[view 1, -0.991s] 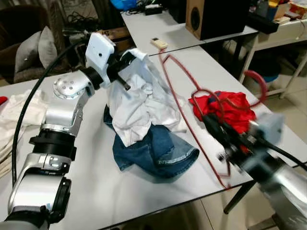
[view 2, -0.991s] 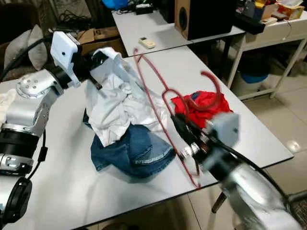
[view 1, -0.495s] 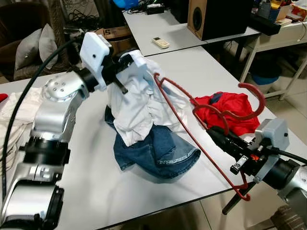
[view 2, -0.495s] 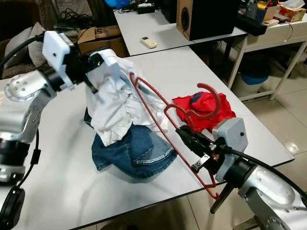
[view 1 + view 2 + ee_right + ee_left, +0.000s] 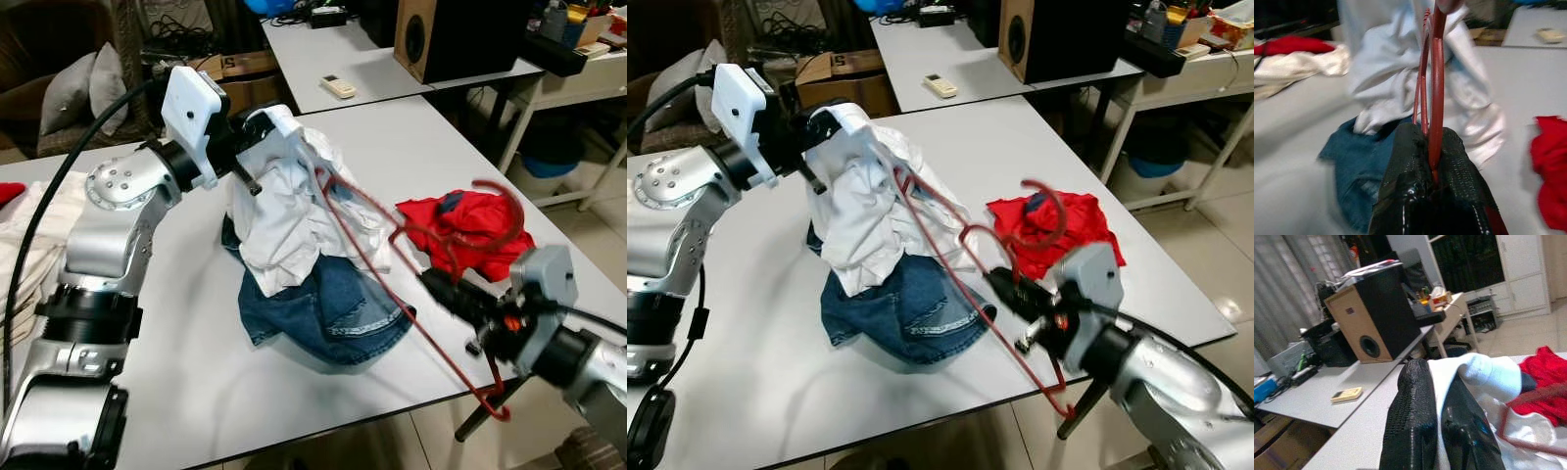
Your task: Hang hanger
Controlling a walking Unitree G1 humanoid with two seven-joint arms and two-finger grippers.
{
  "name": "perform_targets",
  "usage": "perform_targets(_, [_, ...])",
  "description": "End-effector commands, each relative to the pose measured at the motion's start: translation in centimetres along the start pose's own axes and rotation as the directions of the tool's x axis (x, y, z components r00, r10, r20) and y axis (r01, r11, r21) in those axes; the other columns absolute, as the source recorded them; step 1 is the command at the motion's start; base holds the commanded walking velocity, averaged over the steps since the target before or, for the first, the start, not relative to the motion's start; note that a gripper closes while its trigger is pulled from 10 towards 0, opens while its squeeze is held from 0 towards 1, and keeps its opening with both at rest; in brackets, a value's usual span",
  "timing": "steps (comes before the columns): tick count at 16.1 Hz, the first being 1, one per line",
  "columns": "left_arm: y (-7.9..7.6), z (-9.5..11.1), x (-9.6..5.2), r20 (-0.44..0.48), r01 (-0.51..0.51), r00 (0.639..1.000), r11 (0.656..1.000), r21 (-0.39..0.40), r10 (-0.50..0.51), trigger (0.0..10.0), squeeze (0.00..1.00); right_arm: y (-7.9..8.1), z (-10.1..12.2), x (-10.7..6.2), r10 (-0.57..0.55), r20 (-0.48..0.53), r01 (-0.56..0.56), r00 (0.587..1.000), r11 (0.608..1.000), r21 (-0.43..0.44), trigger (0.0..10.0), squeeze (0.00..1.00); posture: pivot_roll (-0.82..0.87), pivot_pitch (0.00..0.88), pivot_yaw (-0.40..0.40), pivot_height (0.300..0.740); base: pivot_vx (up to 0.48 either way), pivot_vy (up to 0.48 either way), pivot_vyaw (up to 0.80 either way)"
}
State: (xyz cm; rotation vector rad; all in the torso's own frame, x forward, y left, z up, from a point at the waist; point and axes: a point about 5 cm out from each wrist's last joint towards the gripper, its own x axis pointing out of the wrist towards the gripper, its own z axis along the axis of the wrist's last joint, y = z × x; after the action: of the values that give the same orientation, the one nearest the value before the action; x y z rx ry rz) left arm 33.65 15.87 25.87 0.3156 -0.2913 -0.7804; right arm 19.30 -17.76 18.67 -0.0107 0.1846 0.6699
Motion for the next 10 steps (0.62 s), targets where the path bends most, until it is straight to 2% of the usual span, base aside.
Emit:
perform_targets(1, [0.1, 0.2, -0.6, -0.008, 0.021, 1.000, 1.000, 0.011, -0.021, 0.0, 0.00, 0.0, 0.0, 0.0, -0.027, -0.024, 0.027, 0.999, 1.000, 0.000, 10.0, 0.00, 0.02, 0.003, 0.108, 0.740, 0.000, 0.000, 0.00])
perform_targets(4, [-0.3, 0.1, -1.4, -0.029, 0.055, 0.998, 0.998, 0.017, -0.054, 0.0, 0.00, 0.0, 0.4, 0.2, -0.032, 0.000, 0.032, 0.999, 0.999, 0.026, 10.0, 0.00, 0.02, 0.005, 0.101, 0.740, 0.000, 0.000, 0.00])
perform_targets(7, [-0.5, 0.3, -1.8, -0.037, 0.083, 0.996, 0.996, 0.020, -0.082, 0.0, 0.00, -0.1, 0.5, 0.2, -0.015, -0.004, 0.015, 1.000, 1.000, 0.002, 10.0, 0.00, 0.02, 0.006, 0.094, 0.740, 0.000, 0.000, 0.00])
perform_targets(10, [0.2, -0.2, -2.3, -0.067, 0.038, 0.997, 0.999, 0.033, -0.036, 0.0, 0.00, 0.0, 0.9, -0.1, -0.006, 0.019, 0.006, 1.000, 1.000, 0.014, 10.0, 0.00, 0.02, 0.006, 0.094, 0.740, 0.000, 0.000, 0.00])
